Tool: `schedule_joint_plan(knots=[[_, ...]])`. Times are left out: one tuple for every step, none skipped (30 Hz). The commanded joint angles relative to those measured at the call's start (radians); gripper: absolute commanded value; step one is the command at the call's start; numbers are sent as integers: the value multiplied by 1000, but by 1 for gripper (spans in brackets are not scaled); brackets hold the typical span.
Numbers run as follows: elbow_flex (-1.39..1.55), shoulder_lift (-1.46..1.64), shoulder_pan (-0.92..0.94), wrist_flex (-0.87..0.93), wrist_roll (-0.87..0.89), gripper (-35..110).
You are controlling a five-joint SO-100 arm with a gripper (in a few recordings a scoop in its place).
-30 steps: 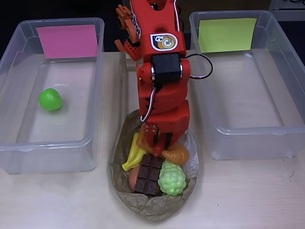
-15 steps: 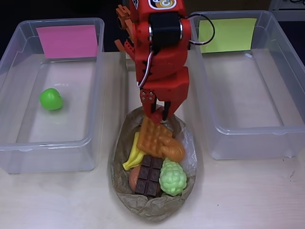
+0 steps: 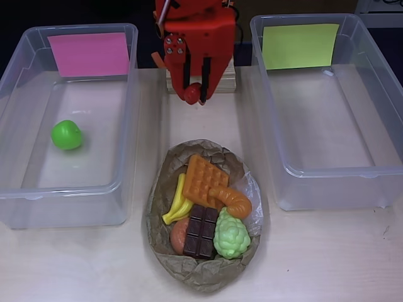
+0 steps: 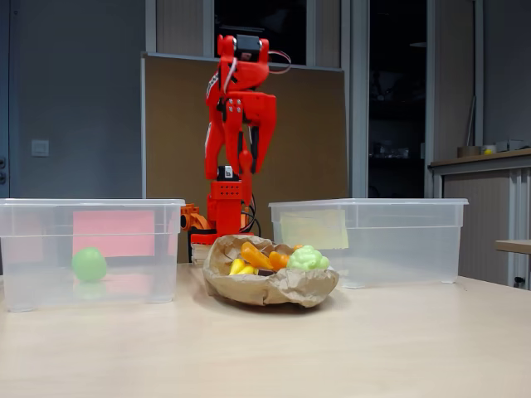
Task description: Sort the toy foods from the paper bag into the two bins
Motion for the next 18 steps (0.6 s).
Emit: schedule_joint_plan(knots=[[34, 144, 103, 12, -71, 3], [51, 172, 137, -9, -101, 3], [60, 201, 169, -34, -135, 3], [66, 229, 202, -63, -170, 3], [69, 256, 236, -91, -212, 2], [67, 281, 272, -115, -256, 2], [61, 298, 308, -133, -301, 2], [49, 311, 345, -147, -344, 2], [40, 328, 387, -164, -391, 2], [37, 345, 428, -179, -431, 2], [37, 359, 471, -187, -468, 2], [44, 373, 514, -199, -499, 2], [66, 388, 560, -216, -525, 2], [100, 400, 614, -230, -548, 2], [144, 408, 663, -244, -563, 2], [195, 416, 709, -264, -574, 2], [247, 416, 753, -279, -581, 2], [298, 416, 793, -301, -592, 2]])
